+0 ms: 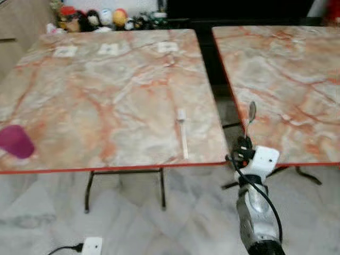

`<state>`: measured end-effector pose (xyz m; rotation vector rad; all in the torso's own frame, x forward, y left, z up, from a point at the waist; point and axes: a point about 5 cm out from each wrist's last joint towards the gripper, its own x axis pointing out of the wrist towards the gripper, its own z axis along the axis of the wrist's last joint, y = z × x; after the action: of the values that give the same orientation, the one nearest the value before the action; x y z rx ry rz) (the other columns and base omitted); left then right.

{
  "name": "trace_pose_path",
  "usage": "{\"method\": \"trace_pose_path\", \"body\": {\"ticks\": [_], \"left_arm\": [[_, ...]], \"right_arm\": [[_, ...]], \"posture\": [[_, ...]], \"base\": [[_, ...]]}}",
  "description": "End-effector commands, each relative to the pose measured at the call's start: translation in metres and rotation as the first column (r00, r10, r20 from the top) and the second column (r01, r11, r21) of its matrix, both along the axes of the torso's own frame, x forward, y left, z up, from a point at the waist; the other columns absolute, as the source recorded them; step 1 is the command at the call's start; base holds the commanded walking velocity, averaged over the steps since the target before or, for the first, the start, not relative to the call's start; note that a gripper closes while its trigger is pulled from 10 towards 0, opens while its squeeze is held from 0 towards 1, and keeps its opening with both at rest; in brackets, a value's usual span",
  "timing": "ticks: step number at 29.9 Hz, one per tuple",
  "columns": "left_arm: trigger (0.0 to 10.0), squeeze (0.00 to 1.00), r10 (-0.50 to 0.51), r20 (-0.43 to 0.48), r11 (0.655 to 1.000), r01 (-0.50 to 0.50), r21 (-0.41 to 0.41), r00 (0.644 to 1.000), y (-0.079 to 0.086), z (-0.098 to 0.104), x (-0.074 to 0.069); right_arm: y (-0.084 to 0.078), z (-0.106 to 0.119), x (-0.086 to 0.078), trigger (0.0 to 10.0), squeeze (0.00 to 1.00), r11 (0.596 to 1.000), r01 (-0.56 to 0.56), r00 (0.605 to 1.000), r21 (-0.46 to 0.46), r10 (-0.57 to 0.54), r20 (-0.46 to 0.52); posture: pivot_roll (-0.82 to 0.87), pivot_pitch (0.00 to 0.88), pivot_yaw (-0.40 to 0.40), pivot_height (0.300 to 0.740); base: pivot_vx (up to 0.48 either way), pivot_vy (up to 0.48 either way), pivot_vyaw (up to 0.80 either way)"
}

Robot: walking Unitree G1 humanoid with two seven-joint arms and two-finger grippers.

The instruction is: Setting the table

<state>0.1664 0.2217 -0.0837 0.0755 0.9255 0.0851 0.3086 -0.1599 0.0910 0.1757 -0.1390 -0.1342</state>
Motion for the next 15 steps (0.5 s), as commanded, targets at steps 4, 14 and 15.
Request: {"method": "trace_pose_path", "body": {"ticks": [4,14,15], "left_arm": [[10.0,0.00,-0.001,-0.041,1.000,0.002,0.029,0.999,0.009,-0.003,-0.011],[10.0,0.00,-0.003,-0.040,0.999,0.005,0.035,0.999,0.010,-0.002,-0.010],[10.0,0.00,-0.004,-0.039,0.999,0.005,0.035,0.999,0.010,-0.002,-0.010]], "right_arm": [[0.011,0.012,0.004,10.0,0.00,0.999,-0.036,0.999,-0.006,0.036,0.021],[0.004,0.021,0.006,10.0,0.00,0.999,-0.016,0.999,-0.032,0.017,0.038],[0.004,0.021,0.006,10.0,0.00,0.999,-0.014,0.999,-0.033,0.015,0.037]], "posture": [[-0.05,0.070,0.012,0.740],[-0.06,0.089,0.022,0.740],[-0.06,0.089,0.022,0.740]], "base": [[0.000,-0.465,0.00],[0.000,-0.452,0.00],[0.000,-0.446,0.00]]}}
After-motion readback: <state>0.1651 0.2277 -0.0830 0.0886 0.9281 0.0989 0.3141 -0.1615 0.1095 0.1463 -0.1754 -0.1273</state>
